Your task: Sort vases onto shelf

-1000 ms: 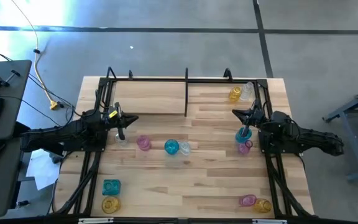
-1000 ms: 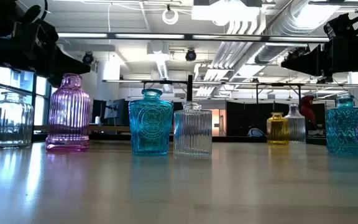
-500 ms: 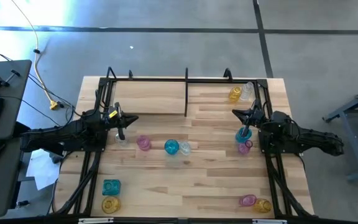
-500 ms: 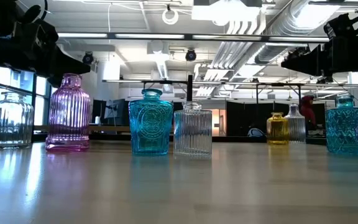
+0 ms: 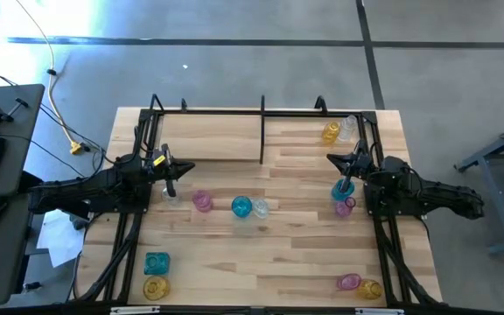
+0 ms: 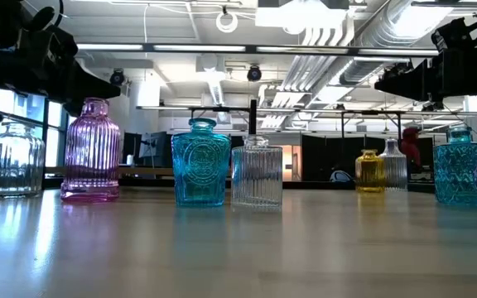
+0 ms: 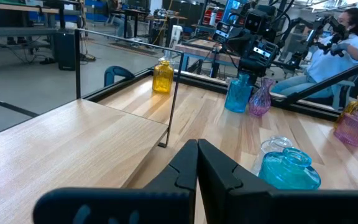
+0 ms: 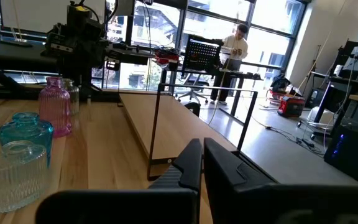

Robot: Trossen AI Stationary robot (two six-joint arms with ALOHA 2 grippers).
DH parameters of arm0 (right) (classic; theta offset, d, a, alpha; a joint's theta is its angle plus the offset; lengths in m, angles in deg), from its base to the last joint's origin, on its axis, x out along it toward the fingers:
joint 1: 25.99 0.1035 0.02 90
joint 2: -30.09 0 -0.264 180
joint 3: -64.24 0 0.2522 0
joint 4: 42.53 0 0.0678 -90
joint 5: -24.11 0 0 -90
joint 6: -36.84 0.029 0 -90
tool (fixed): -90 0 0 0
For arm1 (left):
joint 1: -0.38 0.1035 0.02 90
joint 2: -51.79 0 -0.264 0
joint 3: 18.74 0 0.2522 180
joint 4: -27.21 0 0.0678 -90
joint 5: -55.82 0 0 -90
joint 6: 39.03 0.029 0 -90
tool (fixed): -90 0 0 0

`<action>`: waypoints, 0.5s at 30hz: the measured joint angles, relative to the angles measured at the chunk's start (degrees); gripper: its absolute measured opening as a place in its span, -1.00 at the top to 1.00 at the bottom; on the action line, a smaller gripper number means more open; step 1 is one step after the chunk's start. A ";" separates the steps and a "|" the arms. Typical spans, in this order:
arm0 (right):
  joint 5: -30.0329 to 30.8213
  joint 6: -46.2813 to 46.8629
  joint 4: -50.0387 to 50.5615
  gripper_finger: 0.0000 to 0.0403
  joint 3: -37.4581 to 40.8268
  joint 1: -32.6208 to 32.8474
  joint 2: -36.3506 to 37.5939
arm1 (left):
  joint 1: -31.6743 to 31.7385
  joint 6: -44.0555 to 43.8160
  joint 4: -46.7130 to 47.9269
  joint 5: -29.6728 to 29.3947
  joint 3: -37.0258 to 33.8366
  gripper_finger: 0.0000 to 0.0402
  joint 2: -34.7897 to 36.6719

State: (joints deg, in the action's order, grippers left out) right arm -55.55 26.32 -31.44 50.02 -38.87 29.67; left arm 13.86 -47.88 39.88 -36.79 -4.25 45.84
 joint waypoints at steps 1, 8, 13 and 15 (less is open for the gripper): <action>0.00 0.01 0.00 1.00 0.01 0.01 0.00 | -0.02 0.00 0.00 0.00 -0.02 1.00 0.02; -0.01 0.02 0.01 1.00 0.01 0.02 0.01 | 0.00 0.00 0.00 0.00 -0.02 1.00 0.00; 0.00 0.01 0.01 1.00 0.01 0.00 -0.01 | 0.00 0.00 -0.42 0.00 -0.01 1.00 0.00; -0.01 0.01 -0.01 1.00 0.00 0.02 -0.01 | 0.00 0.00 -1.10 0.00 0.00 1.00 0.02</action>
State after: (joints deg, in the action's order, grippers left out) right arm -55.57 26.33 -31.45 50.02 -38.85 29.66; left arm 13.86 -47.88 38.79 -36.79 -4.25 45.86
